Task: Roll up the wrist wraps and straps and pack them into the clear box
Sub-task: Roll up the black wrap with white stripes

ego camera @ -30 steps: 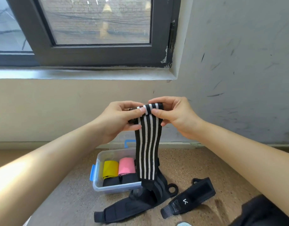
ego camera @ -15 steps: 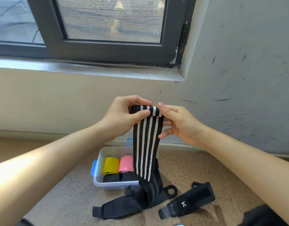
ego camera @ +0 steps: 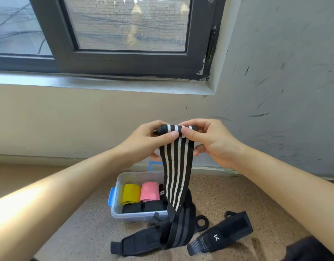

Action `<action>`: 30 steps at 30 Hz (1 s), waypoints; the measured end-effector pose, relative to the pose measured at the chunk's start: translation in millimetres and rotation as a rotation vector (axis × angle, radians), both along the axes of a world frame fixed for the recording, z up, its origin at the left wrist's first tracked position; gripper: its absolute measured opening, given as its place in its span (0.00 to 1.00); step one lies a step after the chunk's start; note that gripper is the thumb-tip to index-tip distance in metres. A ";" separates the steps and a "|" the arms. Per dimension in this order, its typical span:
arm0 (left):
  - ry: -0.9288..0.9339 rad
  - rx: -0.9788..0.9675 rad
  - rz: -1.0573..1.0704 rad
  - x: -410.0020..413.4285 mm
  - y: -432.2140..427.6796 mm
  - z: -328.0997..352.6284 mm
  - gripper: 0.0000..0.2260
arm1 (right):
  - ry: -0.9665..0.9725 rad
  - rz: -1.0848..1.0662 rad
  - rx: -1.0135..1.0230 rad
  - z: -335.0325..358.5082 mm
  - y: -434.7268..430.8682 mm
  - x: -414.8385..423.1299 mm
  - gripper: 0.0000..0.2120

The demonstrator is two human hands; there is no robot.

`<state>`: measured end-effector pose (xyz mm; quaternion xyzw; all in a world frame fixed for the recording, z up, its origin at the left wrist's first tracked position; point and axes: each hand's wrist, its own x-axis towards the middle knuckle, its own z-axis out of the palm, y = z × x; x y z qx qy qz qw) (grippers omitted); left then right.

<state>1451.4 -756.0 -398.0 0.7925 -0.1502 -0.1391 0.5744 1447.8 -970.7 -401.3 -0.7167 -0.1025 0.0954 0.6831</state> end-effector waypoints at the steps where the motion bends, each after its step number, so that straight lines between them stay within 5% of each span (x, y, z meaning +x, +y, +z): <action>1: 0.069 -0.023 -0.023 -1.3 -0.4 -0.3 0.13 | -0.030 -0.009 -0.028 0.4 0.4 -0.4 0.11; 8: 0.188 -0.222 0.013 -5.6 -5.9 2.8 0.12 | -0.314 -0.058 -0.267 2.6 -2.7 -2.8 0.10; 13: 0.082 -0.298 0.079 -4.6 -3.9 6.1 0.09 | -0.143 0.008 -0.228 4.5 -5.5 -4.4 0.12; 19: -0.220 -0.219 0.119 -9.3 -3.0 8.7 0.09 | 0.142 0.161 -0.033 14.0 -3.4 -5.3 0.26; 27: -0.688 -0.052 0.126 -12.3 -7.6 -0.4 0.09 | 0.127 0.068 0.062 17.4 5.5 -7.8 0.21; 30: -0.651 0.011 0.120 -10.9 -6.1 -2.9 0.12 | 0.090 0.036 0.069 14.5 3.5 -7.0 0.14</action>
